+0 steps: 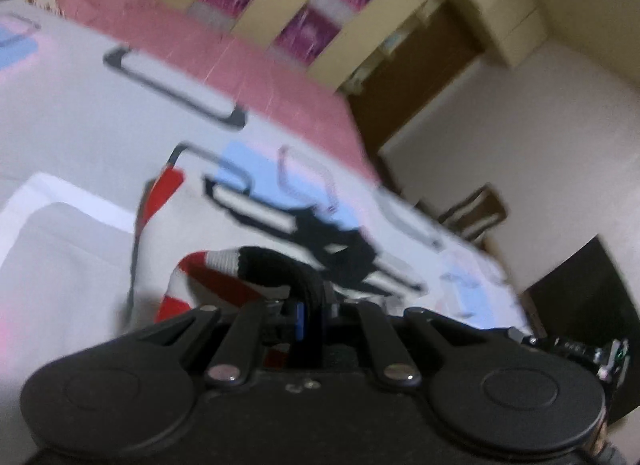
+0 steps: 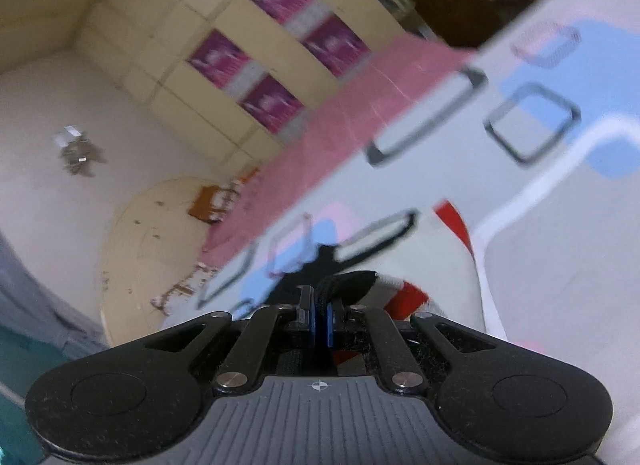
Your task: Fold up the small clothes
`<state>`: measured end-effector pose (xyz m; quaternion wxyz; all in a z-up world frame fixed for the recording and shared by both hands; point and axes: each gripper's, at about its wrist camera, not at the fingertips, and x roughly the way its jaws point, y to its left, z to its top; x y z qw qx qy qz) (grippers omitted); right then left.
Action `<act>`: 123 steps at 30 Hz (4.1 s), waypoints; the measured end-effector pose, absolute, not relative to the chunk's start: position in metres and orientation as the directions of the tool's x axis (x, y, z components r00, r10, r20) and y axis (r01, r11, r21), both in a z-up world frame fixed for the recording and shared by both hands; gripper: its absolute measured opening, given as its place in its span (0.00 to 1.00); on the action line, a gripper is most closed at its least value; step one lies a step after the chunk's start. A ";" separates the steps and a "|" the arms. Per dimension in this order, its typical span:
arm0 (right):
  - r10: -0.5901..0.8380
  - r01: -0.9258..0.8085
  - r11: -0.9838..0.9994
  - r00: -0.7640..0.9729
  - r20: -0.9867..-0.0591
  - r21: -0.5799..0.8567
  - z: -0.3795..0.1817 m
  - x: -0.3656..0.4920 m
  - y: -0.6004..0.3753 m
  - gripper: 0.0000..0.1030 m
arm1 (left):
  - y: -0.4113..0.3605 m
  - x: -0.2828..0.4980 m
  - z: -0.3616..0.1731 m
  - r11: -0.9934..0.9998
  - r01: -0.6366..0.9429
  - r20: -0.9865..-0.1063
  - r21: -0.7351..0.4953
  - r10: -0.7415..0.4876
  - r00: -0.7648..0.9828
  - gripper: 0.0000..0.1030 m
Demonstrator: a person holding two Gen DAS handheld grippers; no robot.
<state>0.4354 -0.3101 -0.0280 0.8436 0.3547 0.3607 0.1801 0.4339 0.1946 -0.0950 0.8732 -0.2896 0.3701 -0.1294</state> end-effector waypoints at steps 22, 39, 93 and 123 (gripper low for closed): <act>0.465 -0.057 0.803 0.682 -0.564 0.594 -0.081 0.522 -0.305 0.67 | 0.204 0.509 -0.127 0.861 0.066 -0.573 -0.504 -0.391 0.720 0.72; 0.227 -0.280 0.960 0.745 -0.627 0.015 -0.090 0.511 -0.228 0.03 | 0.172 0.509 -0.122 0.992 0.081 -0.643 -0.097 -0.125 0.756 0.04; 0.129 -0.239 0.970 0.675 -0.726 -0.049 -0.117 0.453 -0.187 0.36 | 0.127 0.410 -0.134 0.994 0.109 -0.673 -0.003 -0.082 0.735 0.75; 0.123 -0.229 0.973 0.640 -0.758 -0.035 -0.117 0.353 -0.206 0.36 | 0.131 0.319 -0.130 1.000 -0.006 -0.680 -0.001 0.004 0.733 0.60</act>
